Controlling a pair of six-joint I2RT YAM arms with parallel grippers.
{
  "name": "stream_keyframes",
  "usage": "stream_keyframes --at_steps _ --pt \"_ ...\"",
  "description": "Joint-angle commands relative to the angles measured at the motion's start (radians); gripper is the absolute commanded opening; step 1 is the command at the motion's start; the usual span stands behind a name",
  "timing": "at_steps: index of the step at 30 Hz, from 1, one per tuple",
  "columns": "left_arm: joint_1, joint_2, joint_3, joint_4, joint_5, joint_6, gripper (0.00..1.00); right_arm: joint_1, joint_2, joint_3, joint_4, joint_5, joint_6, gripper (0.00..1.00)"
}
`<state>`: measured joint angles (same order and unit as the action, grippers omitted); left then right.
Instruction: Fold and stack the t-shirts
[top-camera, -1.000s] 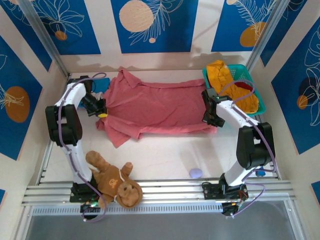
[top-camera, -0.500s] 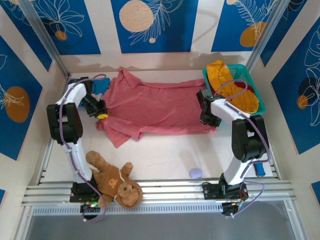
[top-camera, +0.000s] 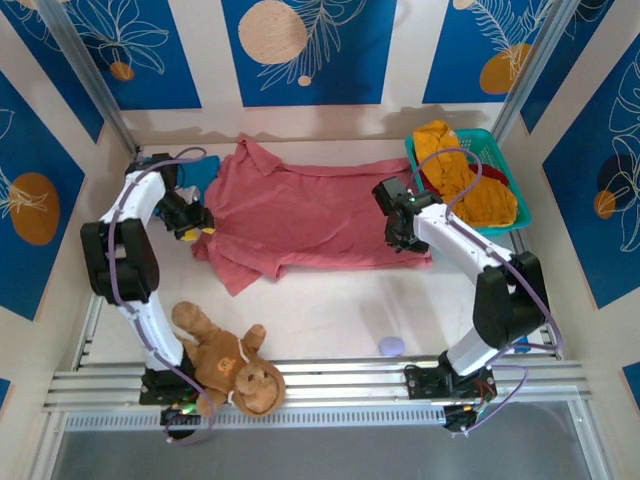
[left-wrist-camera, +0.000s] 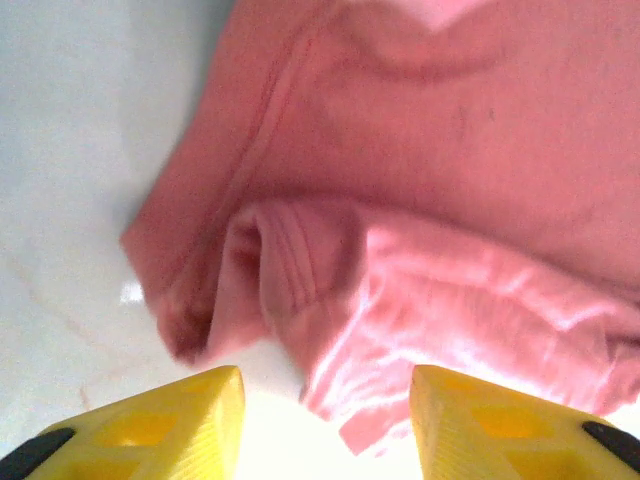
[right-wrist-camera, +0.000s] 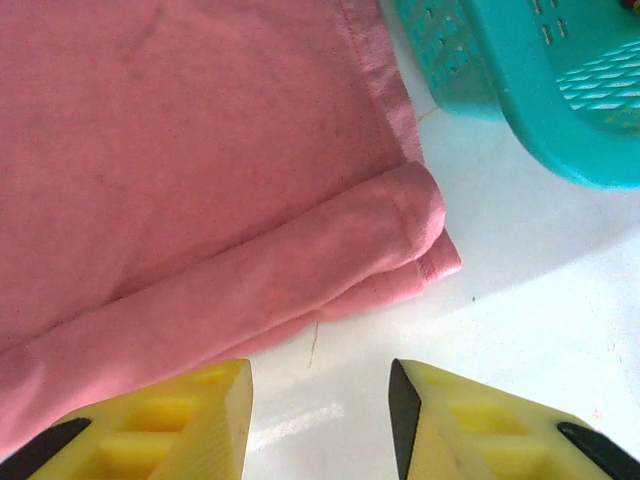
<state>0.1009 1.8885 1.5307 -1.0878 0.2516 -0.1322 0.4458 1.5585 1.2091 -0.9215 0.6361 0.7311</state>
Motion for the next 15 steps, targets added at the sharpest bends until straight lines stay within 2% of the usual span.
stream_keyframes --at_steps 1,8,15 --pt "-0.025 -0.086 -0.093 -0.025 -0.018 -0.01 0.46 0.05 -0.043 0.021 -0.043 -0.016 0.035 0.42" --pt "-0.141 -0.175 -0.319 0.048 -0.031 -0.065 0.45 0.094 0.0 0.066 -0.014 -0.099 0.041 0.42" --pt "-0.258 -0.166 -0.445 0.132 -0.052 -0.138 0.44 0.116 0.046 0.084 0.019 -0.142 0.03 0.42"
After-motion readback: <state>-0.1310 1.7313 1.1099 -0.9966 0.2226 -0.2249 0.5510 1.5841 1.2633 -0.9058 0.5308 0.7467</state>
